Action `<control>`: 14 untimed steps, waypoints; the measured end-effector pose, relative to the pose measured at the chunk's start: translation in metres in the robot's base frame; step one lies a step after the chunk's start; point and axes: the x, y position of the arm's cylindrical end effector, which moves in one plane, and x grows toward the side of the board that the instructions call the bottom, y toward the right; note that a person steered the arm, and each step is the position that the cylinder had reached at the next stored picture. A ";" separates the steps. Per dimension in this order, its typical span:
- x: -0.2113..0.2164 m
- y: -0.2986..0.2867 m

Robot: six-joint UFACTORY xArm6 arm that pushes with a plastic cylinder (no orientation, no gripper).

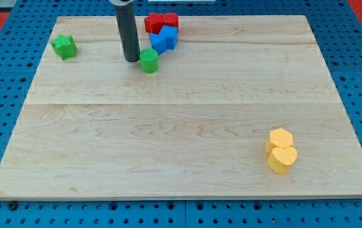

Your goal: Move the green star to the left of the blue cube

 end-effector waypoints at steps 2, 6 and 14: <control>0.020 0.069; 0.009 -0.171; 0.022 0.005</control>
